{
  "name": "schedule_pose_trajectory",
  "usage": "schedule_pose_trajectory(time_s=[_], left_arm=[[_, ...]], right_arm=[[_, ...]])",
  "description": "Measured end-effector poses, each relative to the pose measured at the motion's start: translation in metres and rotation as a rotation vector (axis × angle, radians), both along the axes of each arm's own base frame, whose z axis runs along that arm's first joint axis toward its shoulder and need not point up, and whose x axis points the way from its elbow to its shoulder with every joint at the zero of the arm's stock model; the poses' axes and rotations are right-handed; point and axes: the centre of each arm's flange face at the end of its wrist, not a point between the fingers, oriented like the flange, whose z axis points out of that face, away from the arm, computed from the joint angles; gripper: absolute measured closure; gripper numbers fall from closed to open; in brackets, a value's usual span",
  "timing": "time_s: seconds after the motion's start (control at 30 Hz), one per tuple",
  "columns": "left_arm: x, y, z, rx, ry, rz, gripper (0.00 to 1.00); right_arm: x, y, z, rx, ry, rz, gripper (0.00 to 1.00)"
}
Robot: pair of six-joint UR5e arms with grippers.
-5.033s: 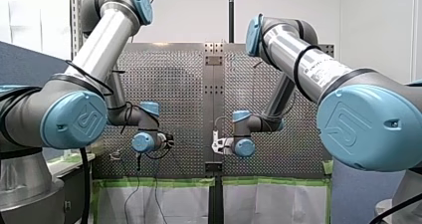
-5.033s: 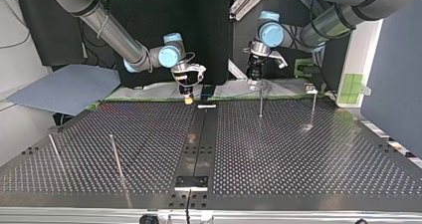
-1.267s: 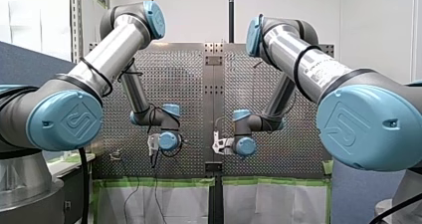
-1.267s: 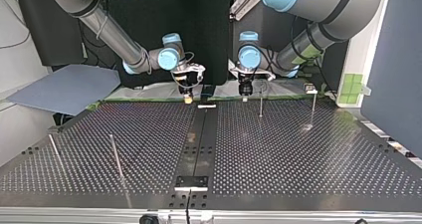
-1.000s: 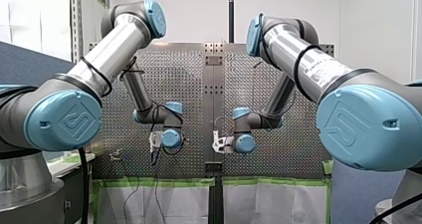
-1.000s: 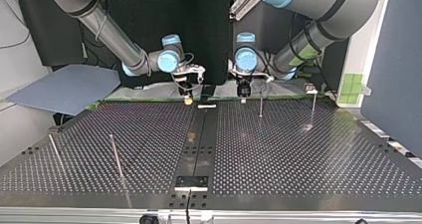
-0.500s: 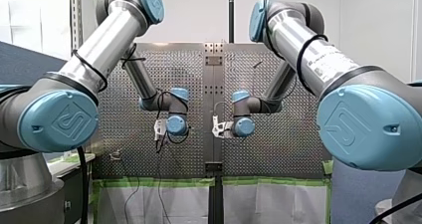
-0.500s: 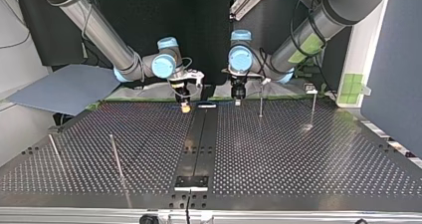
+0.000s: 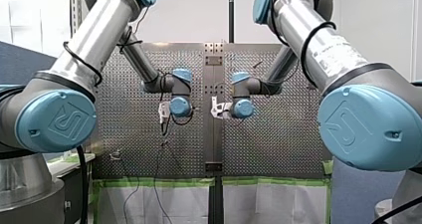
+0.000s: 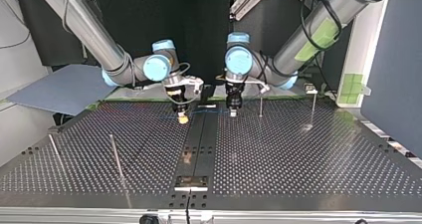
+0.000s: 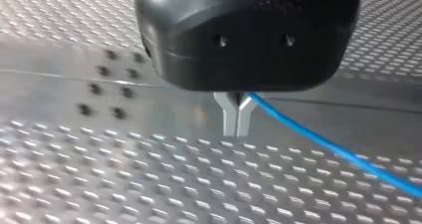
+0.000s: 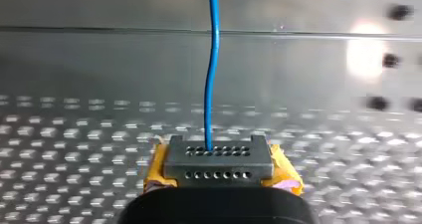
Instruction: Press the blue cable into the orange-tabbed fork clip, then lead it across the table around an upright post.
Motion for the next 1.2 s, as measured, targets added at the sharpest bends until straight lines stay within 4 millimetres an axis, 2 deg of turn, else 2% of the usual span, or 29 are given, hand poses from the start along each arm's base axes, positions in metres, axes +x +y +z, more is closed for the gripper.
schedule_pose_trajectory(time_s=[0.2, 0.47, 0.6, 0.87, 1.2], left_arm=[[-0.001, -0.012, 0.049, -0.017, -0.048, -0.015, 1.00], [-0.008, -0.015, 0.095, -0.047, -0.099, -0.023, 1.00], [-0.012, -0.015, 0.117, -0.051, -0.116, -0.025, 1.00], [-0.012, -0.021, 0.136, -0.054, -0.125, -0.034, 1.00], [-0.006, -0.029, 0.160, -0.063, -0.136, -0.040, 1.00]], right_arm=[[-0.001, 0.003, 0.038, -0.037, -0.027, 0.004, 1.00], [-0.006, 0.003, 0.087, -0.088, -0.068, -0.001, 1.00], [-0.007, 0.006, 0.118, -0.120, -0.092, 0.000, 1.00], [-0.012, 0.013, 0.169, -0.172, -0.130, 0.001, 1.00], [-0.026, 0.027, 0.244, -0.243, -0.181, -0.005, 1.00]])
